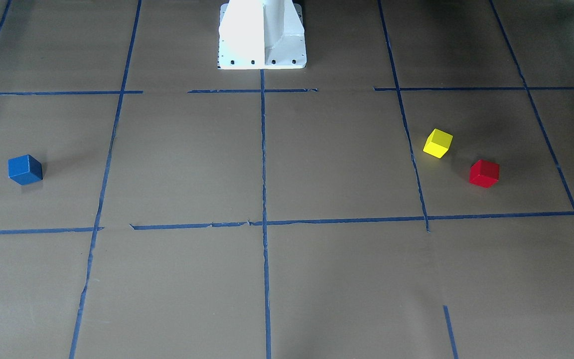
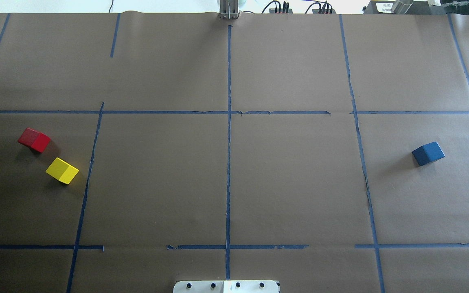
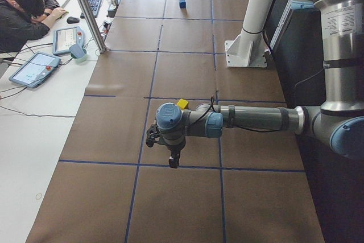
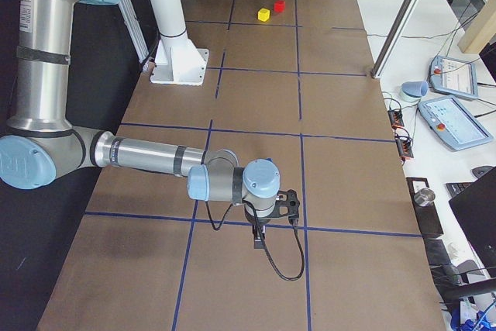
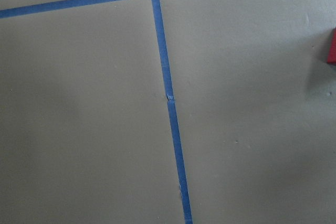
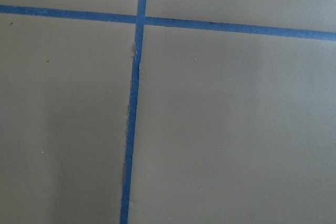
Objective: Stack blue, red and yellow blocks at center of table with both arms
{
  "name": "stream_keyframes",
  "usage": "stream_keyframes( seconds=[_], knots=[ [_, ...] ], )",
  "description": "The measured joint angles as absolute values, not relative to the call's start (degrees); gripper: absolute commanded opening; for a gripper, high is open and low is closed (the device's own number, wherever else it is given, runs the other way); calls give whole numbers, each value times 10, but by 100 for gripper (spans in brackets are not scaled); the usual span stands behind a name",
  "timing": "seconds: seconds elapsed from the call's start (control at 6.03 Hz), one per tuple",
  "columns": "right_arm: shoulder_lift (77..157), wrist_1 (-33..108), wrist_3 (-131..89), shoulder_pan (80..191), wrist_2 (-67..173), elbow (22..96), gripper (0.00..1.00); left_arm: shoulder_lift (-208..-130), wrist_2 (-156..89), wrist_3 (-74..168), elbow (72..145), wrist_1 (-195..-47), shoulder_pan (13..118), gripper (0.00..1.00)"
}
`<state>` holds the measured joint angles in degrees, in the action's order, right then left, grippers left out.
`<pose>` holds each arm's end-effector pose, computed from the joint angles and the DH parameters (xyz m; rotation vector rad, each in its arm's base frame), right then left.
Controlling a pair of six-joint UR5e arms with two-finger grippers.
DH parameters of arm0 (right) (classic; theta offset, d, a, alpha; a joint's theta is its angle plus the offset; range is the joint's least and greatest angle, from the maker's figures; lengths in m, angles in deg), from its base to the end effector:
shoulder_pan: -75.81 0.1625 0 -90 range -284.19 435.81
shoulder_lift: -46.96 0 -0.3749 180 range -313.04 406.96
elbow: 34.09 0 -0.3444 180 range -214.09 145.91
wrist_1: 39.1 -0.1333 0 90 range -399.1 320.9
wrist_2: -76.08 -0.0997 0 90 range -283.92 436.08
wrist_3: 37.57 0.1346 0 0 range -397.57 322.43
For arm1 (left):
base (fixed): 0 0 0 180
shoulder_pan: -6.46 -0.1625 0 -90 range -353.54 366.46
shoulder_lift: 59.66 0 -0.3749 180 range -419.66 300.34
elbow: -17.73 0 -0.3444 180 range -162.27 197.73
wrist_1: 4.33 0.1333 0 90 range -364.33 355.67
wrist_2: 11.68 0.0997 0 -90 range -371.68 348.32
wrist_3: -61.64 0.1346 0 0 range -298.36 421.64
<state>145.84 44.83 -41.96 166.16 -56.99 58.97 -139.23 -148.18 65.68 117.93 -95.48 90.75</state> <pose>0.0437 -0.3846 0.6657 0.0352 -0.7511 -0.0688 0.0021 -0.3794 0.6236 0.0033 0.8127 0.1672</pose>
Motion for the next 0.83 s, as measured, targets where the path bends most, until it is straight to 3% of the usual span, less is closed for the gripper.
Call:
stream_keyframes(
  seconds=[0.33,0.83],
  knots=[
    [1457,444,-419,1661,-571,592,100,-1393,-1482,657,1179,-955,907,100],
    [1454,312,-335,1626,-637,616,100,-1393,-1483,658,1182,-955,907,100]
  ],
)
